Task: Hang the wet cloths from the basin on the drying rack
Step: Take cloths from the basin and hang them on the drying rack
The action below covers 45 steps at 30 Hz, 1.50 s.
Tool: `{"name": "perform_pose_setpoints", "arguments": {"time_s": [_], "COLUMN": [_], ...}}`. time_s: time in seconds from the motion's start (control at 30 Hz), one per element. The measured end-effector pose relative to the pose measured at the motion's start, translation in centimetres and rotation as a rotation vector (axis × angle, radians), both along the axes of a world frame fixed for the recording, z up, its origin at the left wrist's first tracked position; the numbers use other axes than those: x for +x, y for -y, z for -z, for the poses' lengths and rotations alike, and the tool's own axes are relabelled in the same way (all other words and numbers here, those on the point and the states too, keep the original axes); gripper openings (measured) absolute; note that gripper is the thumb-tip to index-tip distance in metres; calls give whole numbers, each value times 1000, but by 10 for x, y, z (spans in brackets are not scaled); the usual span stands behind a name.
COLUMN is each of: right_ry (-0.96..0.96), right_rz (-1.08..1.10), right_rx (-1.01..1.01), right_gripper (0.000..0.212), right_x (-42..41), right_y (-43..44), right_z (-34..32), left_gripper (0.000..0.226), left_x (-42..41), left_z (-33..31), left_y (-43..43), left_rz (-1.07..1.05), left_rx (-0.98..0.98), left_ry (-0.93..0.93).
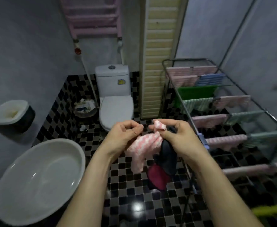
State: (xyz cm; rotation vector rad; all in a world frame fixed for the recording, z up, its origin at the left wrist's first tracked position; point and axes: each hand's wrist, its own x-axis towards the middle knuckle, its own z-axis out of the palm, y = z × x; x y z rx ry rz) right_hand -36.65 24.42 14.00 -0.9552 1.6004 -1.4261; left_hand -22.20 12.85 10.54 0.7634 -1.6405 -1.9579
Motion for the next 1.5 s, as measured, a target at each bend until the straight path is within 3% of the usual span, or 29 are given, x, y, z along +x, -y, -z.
{"name": "perform_pose_setpoints", "arguments": {"time_s": [0.07, 0.17, 0.33, 0.5, 0.57, 0.67, 0.9, 0.97, 1.07, 1.2, 1.3, 1.4, 1.5], "right_ry": [-8, -36, -68, 22, 7, -60, -371, -295, -14, 12, -117, -468, -804], "right_rz": [3, 86, 282, 366, 396, 447, 626, 652, 677, 802, 779, 705, 657], "right_rx": [-38, -90, -115, -168, -159, -126, -27, -68, -133, 4, 36, 159, 260], "right_gripper": [16, 16, 24, 21, 26, 34, 35, 32, 24, 14, 24, 17, 20], "right_x": [-7, -26, -59, -81, -89, -98, -116, -121, -128, -143, -157, -175, -196], "right_y": [-14, -44, -86, -111, -121, -129, -126, -119, -107, -85, -60, -49, -34], "right_z": [-6, -14, -19, -23, -25, -27, -32, -32, -34, -33, -42, -55, -66], "left_gripper": [19, 32, 20, 27, 33, 22, 12, 13, 15, 16, 15, 15, 16], "left_x": [-16, -48, -93, -125, -138, -154, -183, -185, -189, -197, -214, -230, -248], "left_z": [-3, -10, -27, -32, -33, -38, -57, -63, -68, -74, -77, -76, -75], "left_y": [-9, -36, -66, -86, -96, -103, -90, -79, -50, -23, 6, 38, 62], "left_rz": [166, 419, 439, 482, 615, 761, 397, 292, 283, 443, 505, 585, 554], "left_rx": [53, 19, -1, 148, 139, 12, -397, -448, -422, -517, -649, -761, -707], "left_ry": [-44, 75, 33, -78, -18, 86, -37, -83, -128, -94, 9, 221, 241]}}
